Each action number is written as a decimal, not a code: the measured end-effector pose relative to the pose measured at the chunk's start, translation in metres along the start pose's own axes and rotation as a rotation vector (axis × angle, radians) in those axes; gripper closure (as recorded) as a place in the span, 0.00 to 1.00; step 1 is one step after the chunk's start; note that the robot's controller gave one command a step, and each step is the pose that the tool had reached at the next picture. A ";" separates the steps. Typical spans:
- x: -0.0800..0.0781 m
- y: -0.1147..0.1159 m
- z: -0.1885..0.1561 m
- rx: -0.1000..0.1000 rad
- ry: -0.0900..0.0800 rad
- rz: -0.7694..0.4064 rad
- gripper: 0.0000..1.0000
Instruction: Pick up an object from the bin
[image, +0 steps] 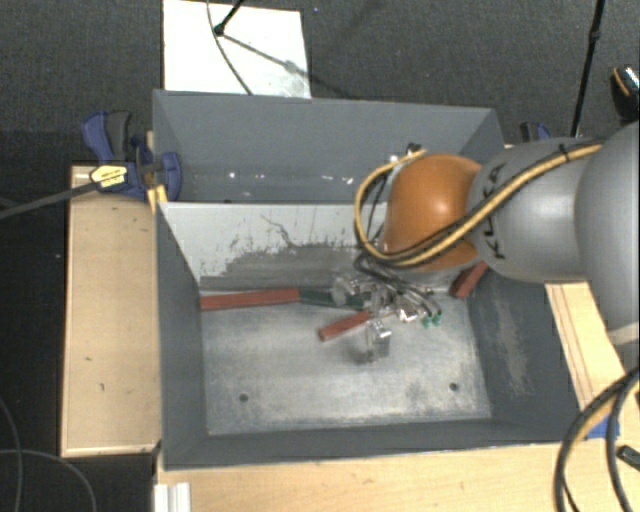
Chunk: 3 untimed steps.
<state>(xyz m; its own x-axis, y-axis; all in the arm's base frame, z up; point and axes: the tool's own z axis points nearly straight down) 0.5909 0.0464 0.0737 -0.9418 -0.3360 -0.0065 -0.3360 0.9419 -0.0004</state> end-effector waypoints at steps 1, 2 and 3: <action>0.014 0.021 -0.173 0.002 -0.005 -0.258 0.00; 0.009 -0.002 -0.050 -0.002 0.010 -0.065 0.00; 0.004 0.000 0.005 -0.004 0.007 -0.437 0.00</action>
Offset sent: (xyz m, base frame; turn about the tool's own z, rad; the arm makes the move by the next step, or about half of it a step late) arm -0.0233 0.0144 0.1677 -0.2583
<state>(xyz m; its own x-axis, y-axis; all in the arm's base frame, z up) 0.5869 0.0446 0.0690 -0.7112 -0.7029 0.0005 -0.7029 0.7112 0.0019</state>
